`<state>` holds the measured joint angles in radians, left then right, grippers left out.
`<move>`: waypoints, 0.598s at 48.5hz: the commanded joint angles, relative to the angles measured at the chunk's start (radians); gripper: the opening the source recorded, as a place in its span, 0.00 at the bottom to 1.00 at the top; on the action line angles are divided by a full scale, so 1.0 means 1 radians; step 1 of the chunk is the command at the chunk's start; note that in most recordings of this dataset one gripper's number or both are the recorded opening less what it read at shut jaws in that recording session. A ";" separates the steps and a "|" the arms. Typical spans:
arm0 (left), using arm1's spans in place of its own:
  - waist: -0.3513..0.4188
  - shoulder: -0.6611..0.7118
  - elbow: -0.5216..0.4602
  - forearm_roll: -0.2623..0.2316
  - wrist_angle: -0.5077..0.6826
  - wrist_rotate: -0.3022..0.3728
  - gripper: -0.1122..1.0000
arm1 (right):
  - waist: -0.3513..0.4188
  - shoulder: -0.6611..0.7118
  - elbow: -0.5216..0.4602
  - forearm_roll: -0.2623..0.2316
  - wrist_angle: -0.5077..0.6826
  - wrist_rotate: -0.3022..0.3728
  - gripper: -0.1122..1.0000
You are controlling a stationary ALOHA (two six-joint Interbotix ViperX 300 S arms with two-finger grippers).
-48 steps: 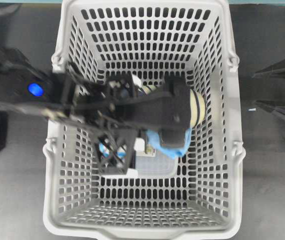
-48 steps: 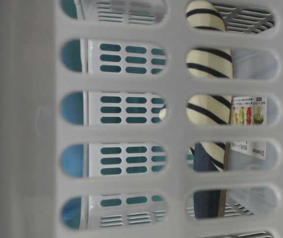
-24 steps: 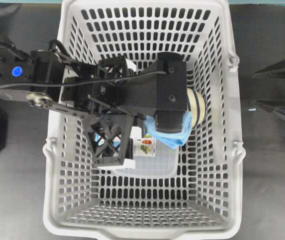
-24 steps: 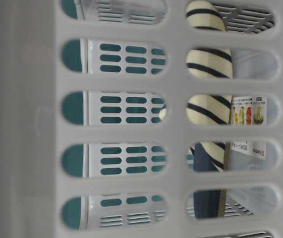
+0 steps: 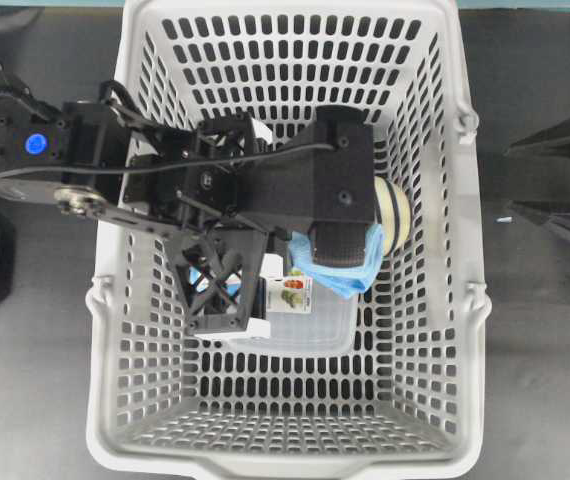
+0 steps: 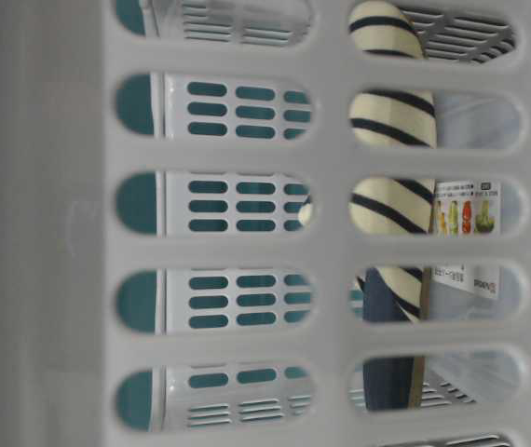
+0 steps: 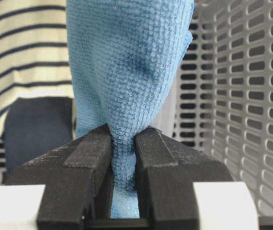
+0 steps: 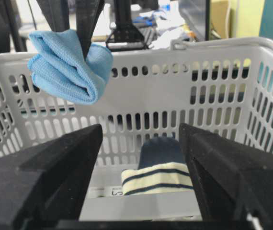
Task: Pick up the blue cloth from the shopping basket with the left arm.
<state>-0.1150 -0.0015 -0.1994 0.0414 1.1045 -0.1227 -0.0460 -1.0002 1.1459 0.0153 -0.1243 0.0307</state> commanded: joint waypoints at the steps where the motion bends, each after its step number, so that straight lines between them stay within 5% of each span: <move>1: -0.003 -0.014 -0.012 0.003 -0.003 -0.002 0.18 | -0.002 0.005 -0.017 0.002 -0.005 0.002 0.67; 29: -0.003 -0.003 -0.012 0.003 -0.002 -0.006 0.18 | -0.002 0.005 -0.017 0.003 -0.003 0.000 0.67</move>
<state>-0.1166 0.0077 -0.1994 0.0414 1.1060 -0.1304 -0.0445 -1.0002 1.1459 0.0138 -0.1227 0.0307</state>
